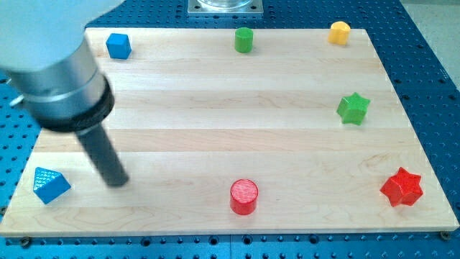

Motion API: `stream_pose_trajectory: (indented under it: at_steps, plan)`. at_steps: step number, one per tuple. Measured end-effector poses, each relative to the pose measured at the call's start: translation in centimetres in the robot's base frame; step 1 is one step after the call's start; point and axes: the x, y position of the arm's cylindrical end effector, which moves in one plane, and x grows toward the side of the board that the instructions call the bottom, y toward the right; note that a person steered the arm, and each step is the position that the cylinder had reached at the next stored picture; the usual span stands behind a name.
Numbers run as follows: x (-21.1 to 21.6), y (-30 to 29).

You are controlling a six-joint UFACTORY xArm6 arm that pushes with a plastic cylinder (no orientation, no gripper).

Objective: Move the green circle to the heart

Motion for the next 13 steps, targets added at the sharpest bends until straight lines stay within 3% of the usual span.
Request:
stream_pose_trajectory:
  at_steps: [3,7,8,10,11,13]
  plan:
    - [-23.8,6.3]
    - [-26.3,6.7]
    - [-28.0,9.3]
    - [-27.5,18.3]
    - [-25.8,16.9]
    - [-31.0,17.7]
